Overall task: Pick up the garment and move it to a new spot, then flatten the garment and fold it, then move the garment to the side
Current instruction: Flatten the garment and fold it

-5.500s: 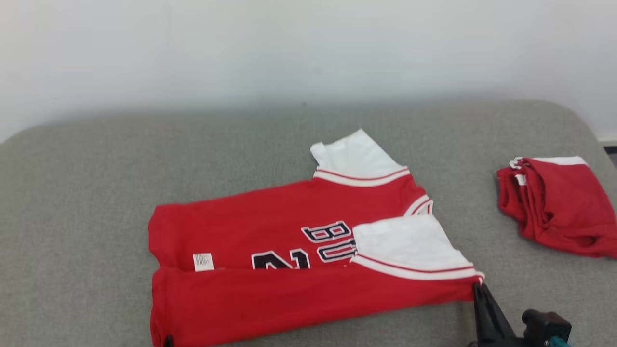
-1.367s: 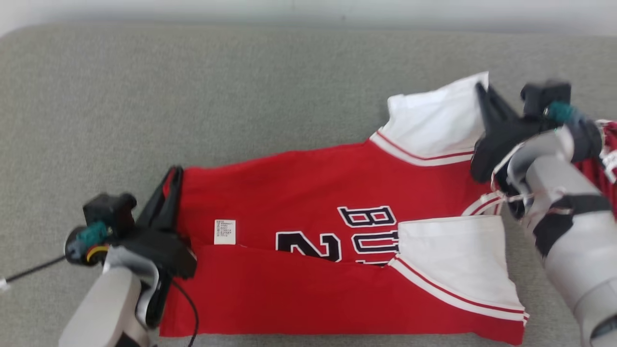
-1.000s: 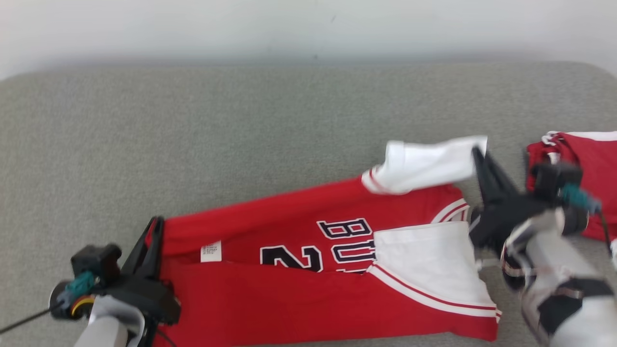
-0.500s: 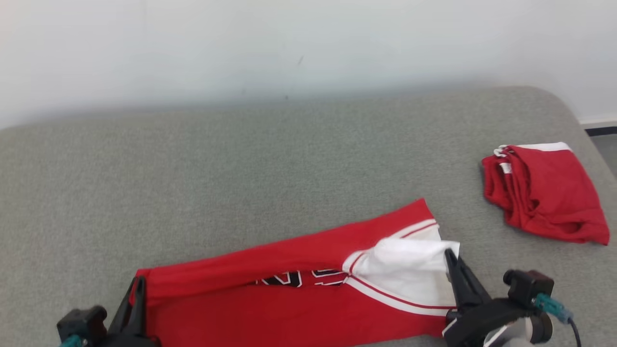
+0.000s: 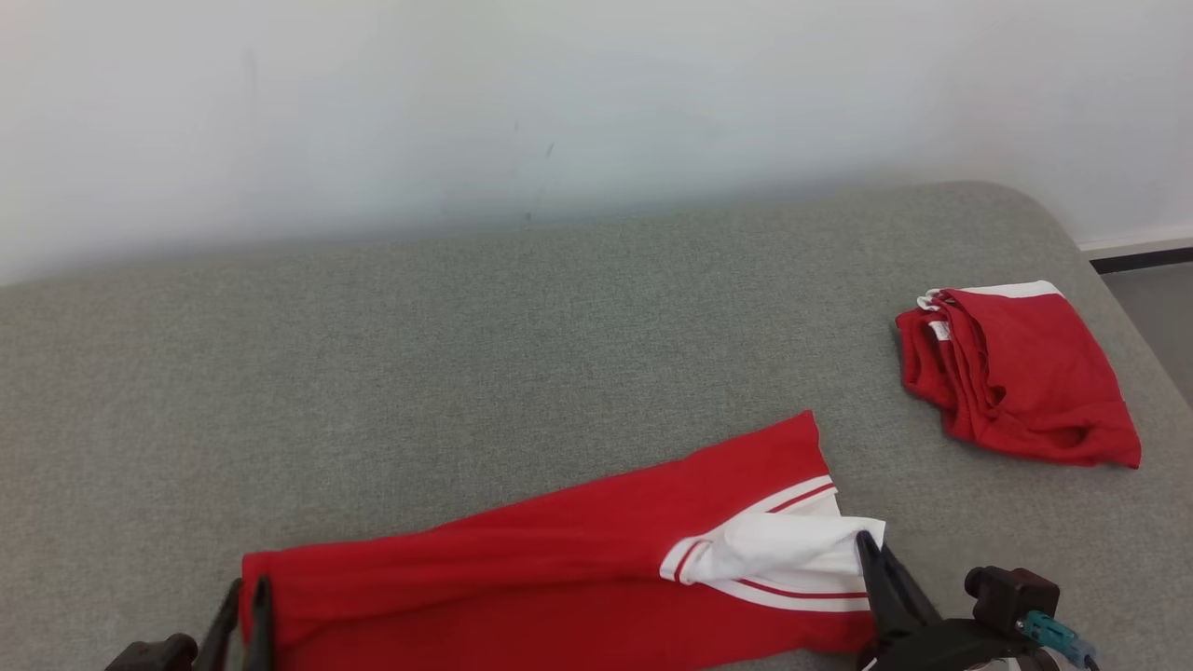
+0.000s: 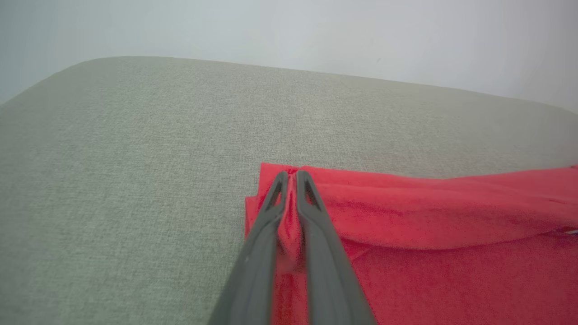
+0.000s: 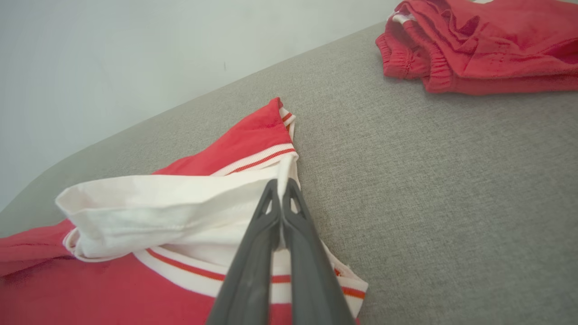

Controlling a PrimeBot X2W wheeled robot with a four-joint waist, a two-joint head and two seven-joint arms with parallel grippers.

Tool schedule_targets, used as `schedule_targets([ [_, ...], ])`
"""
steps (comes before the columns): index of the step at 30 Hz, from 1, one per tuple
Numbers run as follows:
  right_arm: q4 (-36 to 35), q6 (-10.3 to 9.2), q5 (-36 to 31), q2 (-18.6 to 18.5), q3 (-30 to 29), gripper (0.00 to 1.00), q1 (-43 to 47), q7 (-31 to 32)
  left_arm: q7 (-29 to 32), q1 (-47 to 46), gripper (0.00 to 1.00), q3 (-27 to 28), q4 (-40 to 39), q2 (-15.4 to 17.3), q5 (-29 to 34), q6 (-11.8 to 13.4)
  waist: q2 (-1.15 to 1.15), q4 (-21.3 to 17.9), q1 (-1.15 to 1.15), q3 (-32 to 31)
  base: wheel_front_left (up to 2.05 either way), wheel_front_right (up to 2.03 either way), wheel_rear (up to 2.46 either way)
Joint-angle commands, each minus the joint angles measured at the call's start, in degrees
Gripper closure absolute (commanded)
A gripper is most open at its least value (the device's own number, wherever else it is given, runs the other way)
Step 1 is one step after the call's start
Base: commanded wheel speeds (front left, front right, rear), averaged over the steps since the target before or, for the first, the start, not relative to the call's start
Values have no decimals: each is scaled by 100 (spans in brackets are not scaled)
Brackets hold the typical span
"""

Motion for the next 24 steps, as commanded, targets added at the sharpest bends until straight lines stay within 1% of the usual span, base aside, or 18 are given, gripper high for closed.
schedule_targets([
  [1, -2, -18, -1, 14, -50, 0, -1, -10, -16, 106, 0, 153, -61, -64, 179, 16, 1, 11, 0, 8, 0, 0, 0],
  [4, -94, -18, -61, 3, -209, 0, -35, -41, -16, 253, 0, 407, -315, -209, 555, 129, 1, 40, 0, 12, 0, 0, 0],
  [7, -260, -18, -220, 13, -465, 0, -31, -56, -16, 538, 0, 593, -730, -433, 910, 424, 1, 85, 0, -27, 0, 0, 0],
  [9, -315, -18, -379, 53, -592, 0, 36, -56, -16, 701, 0, 725, -941, -502, 1051, 552, 1, 131, 0, -54, 0, 0, 0],
  [13, -269, -18, -661, 111, -691, 0, 95, -58, -16, 922, 0, 827, -1145, -645, 1206, 714, 1, 256, 0, -110, 0, 0, 0],
  [16, -147, -18, -855, 148, -740, 0, 88, -58, -16, 1016, 0, 797, -1283, -695, 1281, 788, 1, 365, 0, -141, 0, 0, 0],
  [24, 470, -18, -1315, 149, -823, 0, -187, -56, -16, 1121, 0, 662, -1371, -727, 1201, 798, 1, 605, 0, -116, 0, 0, 0],
])
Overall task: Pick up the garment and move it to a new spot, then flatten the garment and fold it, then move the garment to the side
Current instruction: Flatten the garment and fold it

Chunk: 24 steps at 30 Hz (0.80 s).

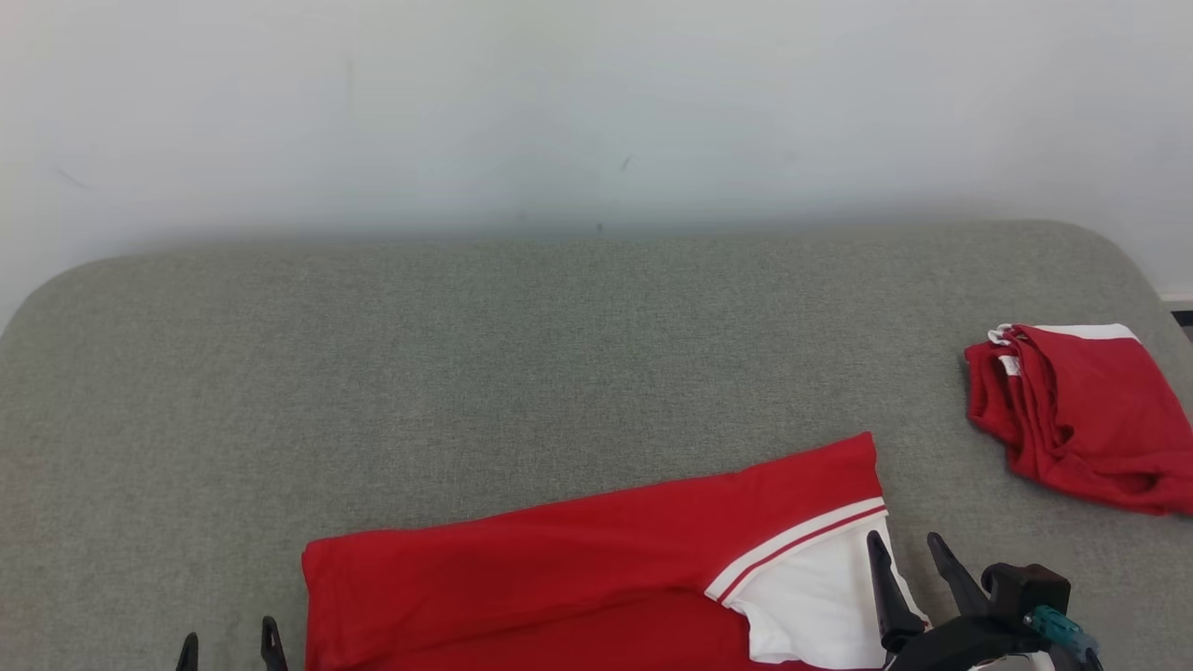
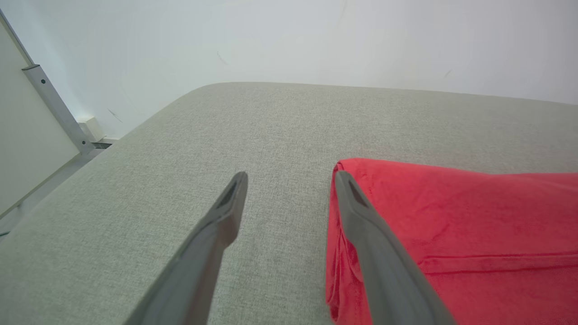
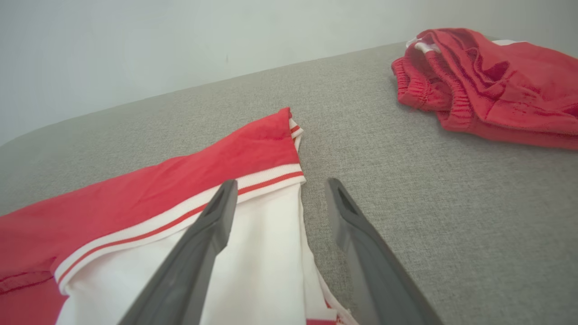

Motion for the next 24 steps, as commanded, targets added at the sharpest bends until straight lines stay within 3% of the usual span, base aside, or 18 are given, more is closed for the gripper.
schedule_targets([
  [1, 186, -18, -152, -19, -35, 0, -157, -8, -16, 53, 0, -46, 8, -16, -63, 7, 0, 78, 0, 37, 0, 0, 0],
  [10, 1220, -18, -295, 32, -281, 0, -723, 164, -16, -145, 0, -172, 108, -15, -152, -43, 0, 237, 0, 248, 0, 0, 0],
  [15, 1730, -17, -44, 121, -79, 0, -955, 387, -16, -295, 0, -191, 141, -16, -106, -71, 0, 310, 0, 421, 0, 0, 0],
  [16, 1790, -17, 4, 112, 11, 19, -972, 403, -16, -309, 0, -187, 150, -15, -94, -74, 0, 317, 0, 451, 0, 0, 0],
  [17, 1838, -17, 91, 111, 74, 56, -983, 409, -16, -329, 0, -180, 158, -16, -87, -82, 0, 318, 0, 470, 0, 0, 0],
  [18, 1890, -17, 134, 102, 146, 83, -993, 424, -16, -351, 0, -174, 168, -16, -80, -90, 0, 317, 0, 485, 0, 0, 0],
  [19, 1925, -17, 197, 100, 213, 100, -1010, 433, -16, -372, 0, -168, 175, -16, -74, -100, 0, 316, 0, 501, 0, 0, 0],
  [24, 2017, -18, 578, 44, 533, 100, -1020, 435, -16, -406, 0, -190, 233, -16, -95, -126, 0, 286, 0, 527, 0, 0, 0],
])
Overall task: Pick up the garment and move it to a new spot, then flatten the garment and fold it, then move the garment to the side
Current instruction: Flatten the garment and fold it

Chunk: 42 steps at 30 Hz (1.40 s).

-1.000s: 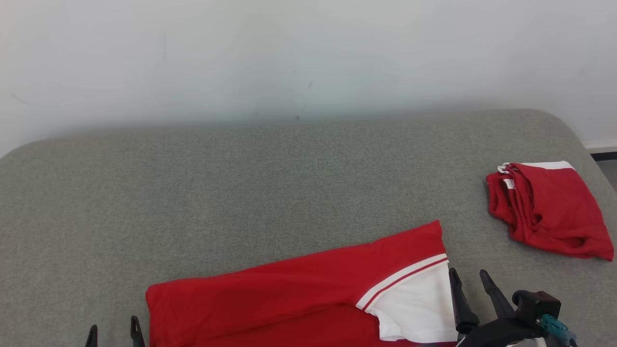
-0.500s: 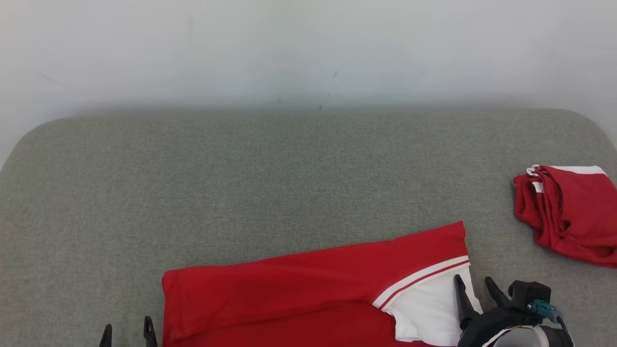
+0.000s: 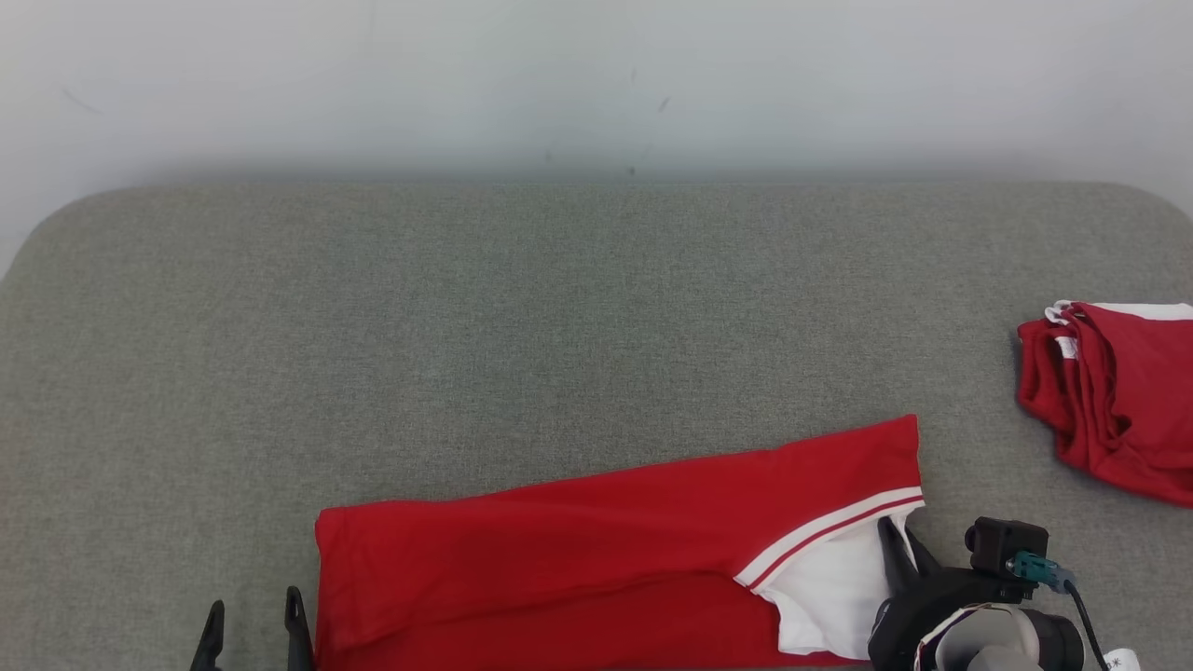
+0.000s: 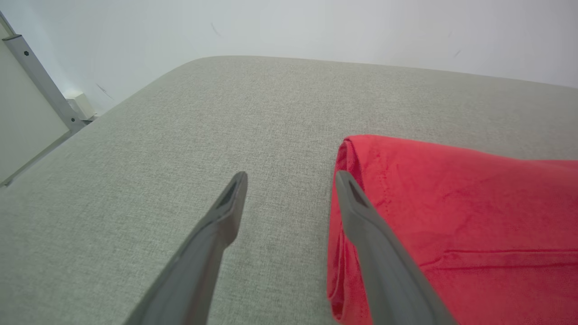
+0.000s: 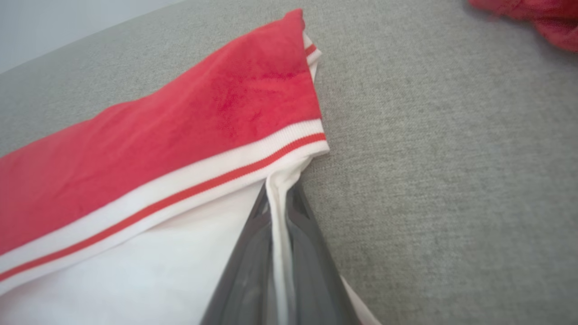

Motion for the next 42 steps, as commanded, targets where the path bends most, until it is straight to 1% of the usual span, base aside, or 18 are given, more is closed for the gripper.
schedule_targets([
  [1, 174, -20, 74, 17, 65, 100, 141, 52, -16, -60, 0, -15, 25, -7, -7, -15, 0, -14, 0, -4, 0, 0, 0],
  [4, 232, -27, 187, -178, -46, 100, 58, -131, -16, -76, 0, -44, 42, -7, -29, -23, 0, -42, 0, -11, 0, 0, 0],
  [7, 336, -45, 229, -385, -335, 100, -7, -276, -16, -95, 0, -78, 48, -7, -33, -58, 0, -59, 0, -20, 0, 0, 0],
  [9, 335, -45, 148, -451, -557, 100, -1, -330, -16, -115, 0, -112, 42, -8, -29, -74, 0, -71, 0, -17, 0, 0, 0],
  [12, -3, -23, -33, -453, -957, 100, 94, -342, -16, -124, 0, -139, 38, -6, -65, -52, 0, -102, 0, -11, 0, 0, 0],
  [15, -473, -21, -281, -289, -1283, 100, 290, -345, -16, -101, 0, -171, 53, -6, -90, -72, 0, -156, 0, -18, 0, 0, 0],
  [17, -838, -19, -407, -137, -1306, 100, 445, -346, -16, -85, 0, -176, 60, -6, -102, -64, 0, -197, 0, -26, 0, 0, 0],
  [19, -1164, -19, -503, 31, -1048, 100, 608, -345, -16, -68, 0, -200, 85, -7, -77, -94, 0, -248, 0, -38, 0, 0, 0],
  [21, -1469, -18, -538, 111, -688, 100, 737, -344, -16, -63, 0, -228, 120, -7, -35, -116, 0, -296, 0, -49, 0, 0, 0],
  [25, -1976, -18, -304, 208, 58, 100, 1004, -345, -16, -81, 0, -283, 157, -7, -87, -121, 0, -348, 0, -82, 0, 0, 0],
  [26, -1976, -18, -304, 208, 58, 100, 1004, -345, -16, -81, 0, -283, 157, -7, -87, -121, 0, -348, 0, -82, 0, 0, 0],
  [29, -2277, -18, -55, 256, 684, 100, 1090, -345, -16, -99, 0, -350, 171, -5, -109, -129, 0, -348, 0, -99, 0, 0, 0],
  [32, -2517, -18, 243, 283, 1270, 100, 1106, -280, -16, -137, 0, -443, 183, -6, -102, -161, 0, -278, 0, -107, 0, 0, 0],
  [36, -2757, -18, 613, 362, 1896, 100, 952, -147, -16, -211, 0, -561, 198, -6, -56, -184, 0, -106, 0, -90, 0, 0, 0],
  [42, -2696, -18, 946, 499, 2731, 100, 533, -16, -16, -259, 0, -696, 221, -7, 66, -218, 0, 308, 0, -55, 0, 0, 0],
])
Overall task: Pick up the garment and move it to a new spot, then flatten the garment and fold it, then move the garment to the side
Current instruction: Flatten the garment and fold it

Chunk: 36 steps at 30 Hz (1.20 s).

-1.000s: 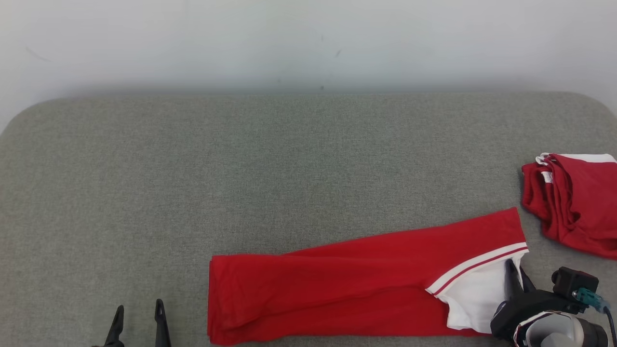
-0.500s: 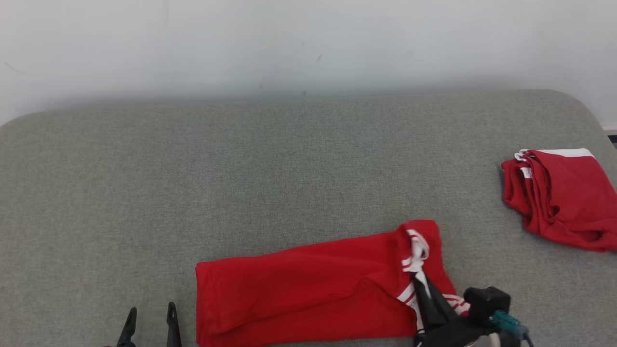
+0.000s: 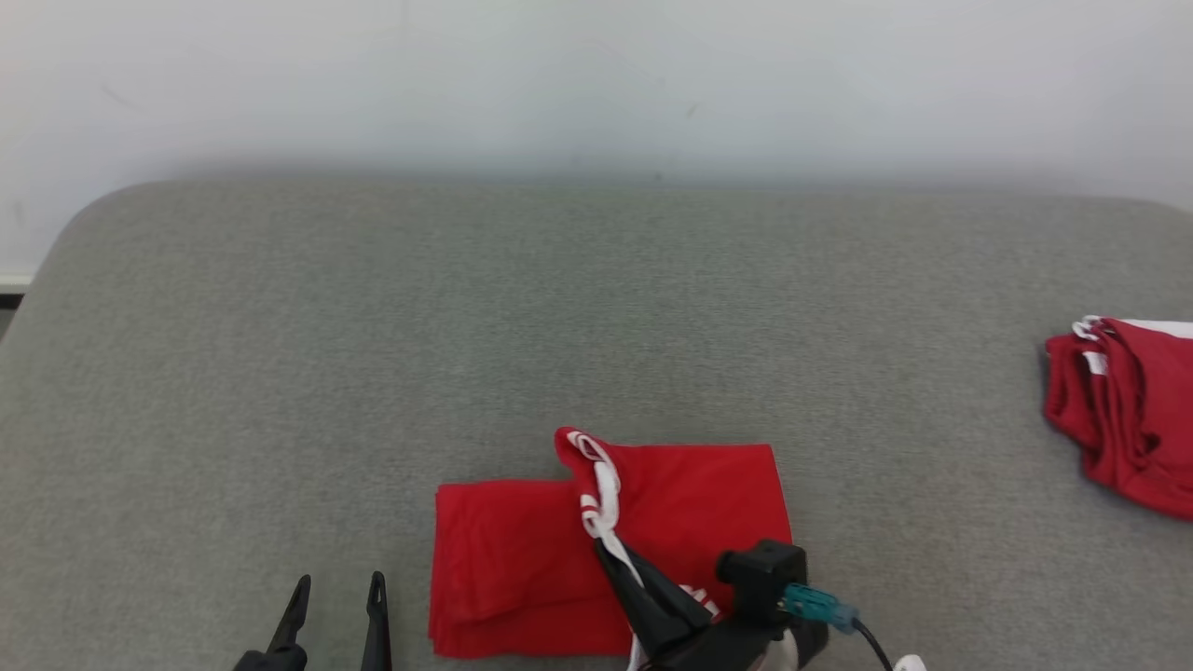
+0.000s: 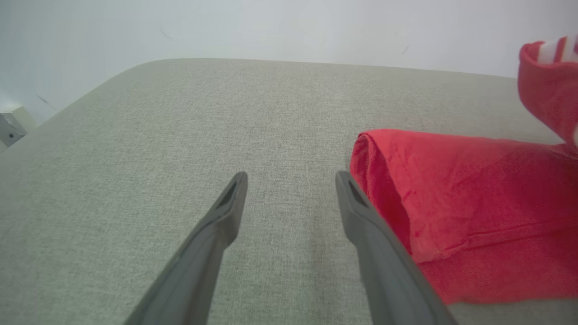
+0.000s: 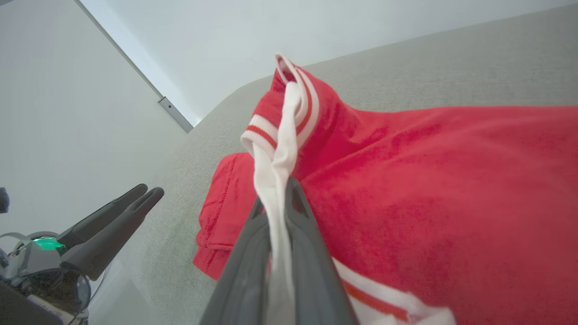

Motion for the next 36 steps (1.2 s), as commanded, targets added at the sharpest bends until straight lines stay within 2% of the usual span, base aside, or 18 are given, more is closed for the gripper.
schedule_targets([
  [1, 133, -16, 98, 69, 298, 100, -234, -13, -16, -39, 0, -66, 10, -3, 25, -2, 0, 371, 0, 38, 0, 0, 0],
  [6, 568, -16, 200, 102, 594, 100, -567, -167, -16, 16, 0, -150, 22, -2, -15, 28, 0, 674, 0, 20, 0, 0, 0],
  [10, 737, -16, 414, 116, 712, 100, -743, -295, -16, 46, 0, -160, -22, -2, 12, 43, 0, 760, 0, 17, 0, 0, 0],
  [11, 751, -16, 464, 112, 702, 73, -769, -309, -16, 53, 0, -154, -33, -5, 20, 52, 0, 759, 0, 17, 0, 0, 0],
  [12, 759, -16, 517, 111, 696, 7, -789, -320, -16, 61, 0, -140, -44, -6, 26, 59, 0, 748, 0, 16, 0, 0, 0],
  [13, 764, -16, 555, 113, 689, 0, -806, -334, -16, 72, 0, -108, -54, -4, 27, 69, 0, 717, 0, 13, 0, 0, 0],
  [16, 656, -16, 495, 109, 357, 0, -831, -338, -16, 83, 0, -52, -74, -5, 36, 103, 0, 596, 0, 7, 0, 0, 0],
  [20, 384, -16, 128, 109, -442, 0, -524, -337, -16, 70, 0, 81, -130, -3, 67, 128, 0, 377, 0, -29, 0, 0, 0],
  [27, -71, -16, -1219, 115, -2235, 0, 227, -338, -16, 142, 0, 379, -209, -4, 107, 174, 0, -68, 0, -185, 0, 0, 0],
  [28, -71, -16, -1219, 115, -2235, 0, 227, -338, -16, 142, 0, 379, -209, -4, 107, 174, 0, -68, 0, -185, 0, 0, 0],
  [32, -331, -16, -1835, 115, -2977, 0, 682, -339, -16, 235, 0, 499, -247, -3, 102, 175, 0, -282, 0, -270, 0, 0, 0],
  [36, -653, -16, -2270, 117, -3443, 0, 986, -339, -16, 257, 0, 593, -305, -3, 99, 186, 0, -457, 0, -311, 0, 0, 0],
])
